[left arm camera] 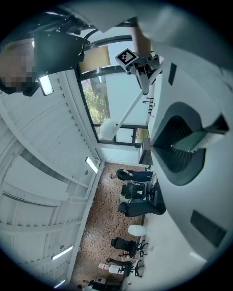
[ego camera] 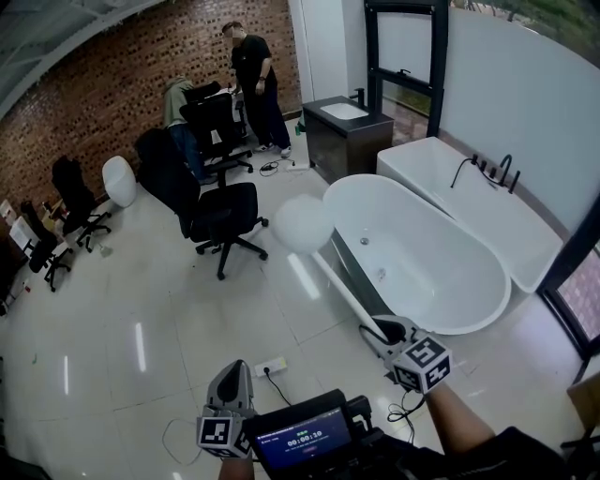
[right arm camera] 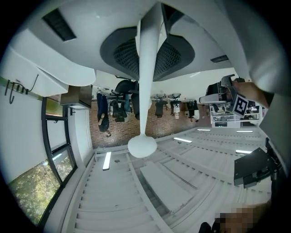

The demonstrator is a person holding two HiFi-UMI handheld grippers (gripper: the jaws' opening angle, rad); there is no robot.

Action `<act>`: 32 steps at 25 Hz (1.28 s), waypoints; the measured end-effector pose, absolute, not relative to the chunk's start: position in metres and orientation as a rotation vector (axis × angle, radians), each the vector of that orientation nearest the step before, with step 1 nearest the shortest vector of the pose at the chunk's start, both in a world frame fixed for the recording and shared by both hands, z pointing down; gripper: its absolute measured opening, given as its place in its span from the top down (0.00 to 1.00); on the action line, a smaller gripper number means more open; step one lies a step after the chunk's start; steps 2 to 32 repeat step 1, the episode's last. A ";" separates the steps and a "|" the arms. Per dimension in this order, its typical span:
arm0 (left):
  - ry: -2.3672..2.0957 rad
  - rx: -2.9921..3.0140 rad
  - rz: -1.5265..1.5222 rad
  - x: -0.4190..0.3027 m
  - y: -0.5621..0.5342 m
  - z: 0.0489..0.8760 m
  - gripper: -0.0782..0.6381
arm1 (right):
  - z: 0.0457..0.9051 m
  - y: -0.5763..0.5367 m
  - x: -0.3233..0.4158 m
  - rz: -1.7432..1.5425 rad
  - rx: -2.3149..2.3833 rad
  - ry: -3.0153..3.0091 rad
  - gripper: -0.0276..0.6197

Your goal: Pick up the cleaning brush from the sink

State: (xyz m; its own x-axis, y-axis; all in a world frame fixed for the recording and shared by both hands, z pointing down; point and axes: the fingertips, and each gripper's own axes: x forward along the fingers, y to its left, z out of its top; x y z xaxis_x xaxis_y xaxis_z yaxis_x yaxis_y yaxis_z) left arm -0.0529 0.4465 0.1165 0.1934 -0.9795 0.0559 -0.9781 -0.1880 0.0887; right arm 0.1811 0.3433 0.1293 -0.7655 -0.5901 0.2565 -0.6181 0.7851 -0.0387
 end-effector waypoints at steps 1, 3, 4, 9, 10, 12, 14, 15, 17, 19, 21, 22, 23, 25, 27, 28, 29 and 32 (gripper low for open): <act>-1.932 2.340 -0.019 -0.052 0.446 0.117 0.91 | 0.129 0.342 0.182 0.179 0.946 -2.744 0.84; -1.932 2.340 -0.019 -0.052 0.446 0.117 0.91 | 0.129 0.342 0.182 0.179 0.946 -2.744 0.84; -1.932 2.340 -0.019 -0.052 0.446 0.117 0.91 | 0.129 0.342 0.182 0.179 0.946 -2.744 0.84; -1.932 2.340 -0.019 -0.052 0.446 0.117 0.91 | 0.129 0.342 0.182 0.179 0.946 -2.744 0.84; -1.932 2.340 -0.019 -0.052 0.446 0.117 0.91 | 0.129 0.342 0.182 0.179 0.946 -2.744 0.84; -1.932 2.340 -0.019 -0.052 0.446 0.117 0.91 | 0.129 0.342 0.182 0.179 0.946 -2.744 0.84; -1.932 2.340 -0.019 -0.052 0.446 0.117 0.91 | 0.129 0.342 0.182 0.179 0.946 -2.744 0.84; -1.932 2.340 -0.019 -0.052 0.446 0.117 0.91 | 0.129 0.342 0.182 0.179 0.946 -2.744 0.84; -1.932 2.340 -0.019 -0.052 0.446 0.117 0.91 | 0.129 0.342 0.182 0.179 0.946 -2.744 0.84; -1.932 2.340 -0.019 -0.052 0.446 0.117 0.91 | 0.129 0.342 0.182 0.179 0.946 -2.744 0.84; -1.932 2.340 -0.019 -0.052 0.446 0.117 0.91 | 0.129 0.342 0.182 0.179 0.946 -2.744 0.84; -1.932 2.340 -0.019 -0.052 0.446 0.117 0.91 | 0.129 0.342 0.182 0.179 0.946 -2.744 0.84; -1.932 2.340 -0.019 -0.052 0.446 0.117 0.91 | 0.129 0.342 0.182 0.179 0.946 -2.744 0.84; -1.932 2.340 -0.019 -0.052 0.446 0.117 0.91 | 0.129 0.342 0.182 0.179 0.946 -2.744 0.84; -1.932 2.340 -0.019 -0.052 0.446 0.117 0.91 | 0.129 0.342 0.182 0.179 0.946 -2.744 0.84; -1.932 2.340 -0.019 -0.052 0.446 0.117 0.91 | 0.129 0.342 0.182 0.179 0.946 -2.744 0.84; -1.932 2.340 -0.019 -0.052 0.446 0.117 0.91 | 0.129 0.342 0.182 0.179 0.946 -2.744 0.84; -1.932 2.340 -0.019 -0.052 0.446 0.117 0.91 | 0.129 0.342 0.182 0.179 0.946 -2.744 0.84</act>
